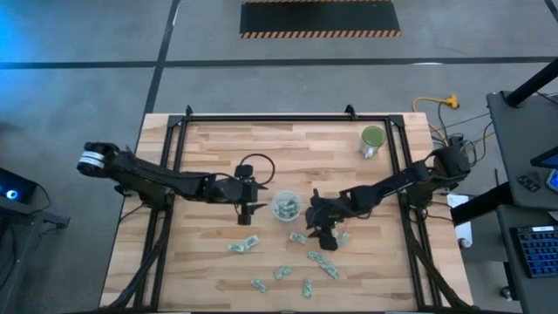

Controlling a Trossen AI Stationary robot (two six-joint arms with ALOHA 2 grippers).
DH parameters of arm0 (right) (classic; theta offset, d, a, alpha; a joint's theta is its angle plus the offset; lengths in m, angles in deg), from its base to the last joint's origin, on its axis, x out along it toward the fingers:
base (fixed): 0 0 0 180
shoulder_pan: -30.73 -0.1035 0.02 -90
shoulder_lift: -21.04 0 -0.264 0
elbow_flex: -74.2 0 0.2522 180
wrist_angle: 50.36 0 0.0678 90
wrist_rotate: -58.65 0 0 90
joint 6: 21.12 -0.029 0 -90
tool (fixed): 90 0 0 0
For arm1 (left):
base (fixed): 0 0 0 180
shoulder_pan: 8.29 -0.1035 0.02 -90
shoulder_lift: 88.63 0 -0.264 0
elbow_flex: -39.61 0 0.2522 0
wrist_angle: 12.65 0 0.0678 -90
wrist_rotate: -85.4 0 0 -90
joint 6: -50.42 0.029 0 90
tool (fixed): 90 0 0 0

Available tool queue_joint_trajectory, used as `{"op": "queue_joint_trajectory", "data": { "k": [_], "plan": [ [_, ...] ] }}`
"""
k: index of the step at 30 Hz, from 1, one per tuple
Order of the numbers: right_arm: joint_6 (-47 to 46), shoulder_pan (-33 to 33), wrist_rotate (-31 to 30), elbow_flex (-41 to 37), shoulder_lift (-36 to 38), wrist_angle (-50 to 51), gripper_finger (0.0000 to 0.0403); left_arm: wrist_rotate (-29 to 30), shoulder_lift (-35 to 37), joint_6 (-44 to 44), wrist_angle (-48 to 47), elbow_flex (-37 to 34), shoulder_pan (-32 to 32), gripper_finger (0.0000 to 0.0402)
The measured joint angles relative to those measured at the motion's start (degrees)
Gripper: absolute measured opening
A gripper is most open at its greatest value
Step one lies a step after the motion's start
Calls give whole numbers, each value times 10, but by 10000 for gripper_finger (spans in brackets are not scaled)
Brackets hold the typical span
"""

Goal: Pick and place Stevia / Truvia into bins
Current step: Put the light green stevia packet into the transparent container

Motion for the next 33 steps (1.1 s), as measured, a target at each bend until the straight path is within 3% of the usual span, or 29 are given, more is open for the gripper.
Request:
{"op": "queue_joint_trajectory", "data": {
  "k": [5, 13, 33],
  "plan": [
    [-2, -31, -10, 4, -43, -66, 133, 2, 53, -28, -50, -9, 1, 219],
    [1, -51, -101, 19, -64, -63, 120, 2, 85, -52, -61, -25, 4, 219],
    [-7, -57, -108, 14, -81, -67, 115, 7, 85, -56, -56, -36, 4, 219]
  ]
}}
